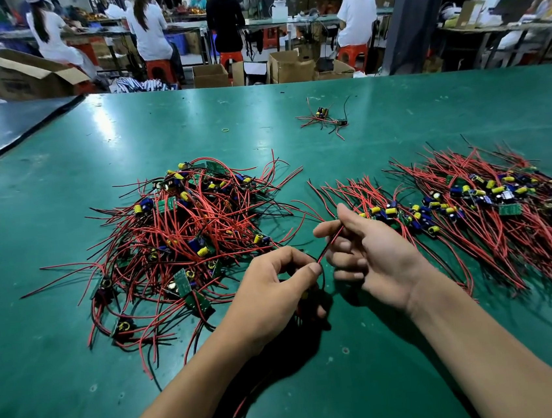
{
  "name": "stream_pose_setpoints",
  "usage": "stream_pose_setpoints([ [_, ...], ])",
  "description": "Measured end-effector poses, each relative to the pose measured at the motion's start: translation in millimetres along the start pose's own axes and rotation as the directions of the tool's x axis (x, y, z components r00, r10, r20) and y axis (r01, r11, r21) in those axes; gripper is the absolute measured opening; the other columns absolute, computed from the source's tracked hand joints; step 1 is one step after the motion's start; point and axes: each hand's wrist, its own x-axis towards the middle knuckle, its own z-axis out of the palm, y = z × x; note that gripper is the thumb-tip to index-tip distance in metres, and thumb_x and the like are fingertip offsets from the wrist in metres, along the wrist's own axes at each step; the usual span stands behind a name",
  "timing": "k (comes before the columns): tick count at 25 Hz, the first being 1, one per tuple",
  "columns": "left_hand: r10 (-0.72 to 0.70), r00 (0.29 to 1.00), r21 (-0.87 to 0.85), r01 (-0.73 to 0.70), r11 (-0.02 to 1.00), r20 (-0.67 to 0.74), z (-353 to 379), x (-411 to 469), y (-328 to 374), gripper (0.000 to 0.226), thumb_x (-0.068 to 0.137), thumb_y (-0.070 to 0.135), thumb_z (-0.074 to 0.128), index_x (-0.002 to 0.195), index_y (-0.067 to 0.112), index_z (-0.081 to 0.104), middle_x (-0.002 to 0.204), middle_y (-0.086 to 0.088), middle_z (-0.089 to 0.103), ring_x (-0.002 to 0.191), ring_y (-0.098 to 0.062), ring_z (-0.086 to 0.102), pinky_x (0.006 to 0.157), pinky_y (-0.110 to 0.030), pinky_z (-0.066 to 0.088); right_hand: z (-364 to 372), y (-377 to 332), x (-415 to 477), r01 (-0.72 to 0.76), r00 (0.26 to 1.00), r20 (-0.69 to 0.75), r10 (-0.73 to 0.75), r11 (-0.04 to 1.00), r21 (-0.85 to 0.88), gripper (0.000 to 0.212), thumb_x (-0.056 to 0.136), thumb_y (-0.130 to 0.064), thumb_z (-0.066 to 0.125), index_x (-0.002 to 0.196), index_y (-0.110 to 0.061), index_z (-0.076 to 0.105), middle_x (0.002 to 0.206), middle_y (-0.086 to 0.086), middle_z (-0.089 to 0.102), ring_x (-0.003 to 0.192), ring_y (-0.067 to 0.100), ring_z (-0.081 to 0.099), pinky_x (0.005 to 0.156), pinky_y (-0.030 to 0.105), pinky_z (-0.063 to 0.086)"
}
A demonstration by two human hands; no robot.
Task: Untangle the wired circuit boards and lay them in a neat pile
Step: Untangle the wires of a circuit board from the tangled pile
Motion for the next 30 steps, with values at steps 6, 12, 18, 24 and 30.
stream_pose_setpoints([
  [6, 0.076, 0.997, 0.172, -0.069, 0.983, -0.034, 0, -3, 2, 0.011, 0.092, 0.019, 0.065, 0.083, 0.017, 0.071, 0.065, -0.008, 0.065, 0.049, -0.024, 0.066, 0.051, -0.038, 0.053, -1, -1, -5, 0.003, 0.997, 0.081, 0.007, 0.993, -0.12, 0.049, 0.093, -0.05, 0.049, 0.079, -0.014, 0.079, 0.062, -0.005, 0.027, 0.041, 0.006, 0.02, 0.042, 0.021, 0.014],
  [12, 0.082, 0.994, 0.043, -0.079, 0.996, -0.073, 1, -2, 2, 0.026, 0.094, 0.016, 0.063, 0.079, -0.004, 0.063, 0.098, 0.009, 0.073, 0.048, -0.024, 0.059, 0.044, -0.037, 0.052, 13, 23, -10, 0.18, 0.978, 0.178, -0.109, 0.87, -0.459, 0.04, 0.101, -0.047, 0.052, 0.095, -0.019, 0.079, 0.072, 0.02, 0.071, 0.05, 0.025, 0.064, 0.051, 0.028, 0.053],
  [18, 0.052, 0.997, 0.064, -0.048, 0.997, -0.062, -1, 2, -2, 0.025, 0.092, 0.017, 0.066, 0.071, 0.006, 0.059, 0.074, 0.002, 0.068, 0.049, -0.026, 0.059, 0.051, -0.037, 0.049, 6, 18, -4, 0.268, 0.949, 0.016, -0.315, 0.778, -0.569, 0.04, 0.101, -0.042, 0.054, 0.088, -0.015, 0.08, 0.059, -0.006, 0.07, 0.05, 0.001, 0.061, 0.047, 0.012, 0.043],
  [24, 0.013, 1.0, 0.039, -0.013, 0.999, 0.007, -3, 1, 1, 0.022, 0.091, 0.021, 0.067, 0.078, 0.004, 0.062, 0.057, -0.007, 0.055, 0.043, -0.023, 0.055, 0.05, -0.029, 0.046, -5, 12, 6, 0.349, 0.888, -0.154, -0.433, 0.854, -0.386, 0.041, 0.094, -0.05, 0.059, 0.079, -0.017, 0.079, 0.053, -0.002, 0.021, 0.041, 0.009, 0.016, 0.039, 0.019, 0.016],
  [30, 0.004, 0.997, 0.005, -0.005, 1.0, 0.071, -4, -1, 3, 0.02, 0.09, 0.018, 0.067, 0.075, 0.005, 0.065, 0.056, -0.008, 0.054, 0.042, -0.023, 0.053, 0.045, -0.024, 0.044, -6, -3, 3, 0.156, 0.979, -0.129, -0.157, 0.988, -0.016, 0.061, 0.098, -0.051, 0.049, 0.05, -0.016, 0.063, 0.054, -0.004, 0.028, 0.034, 0.005, 0.019, 0.036, 0.018, 0.016],
])
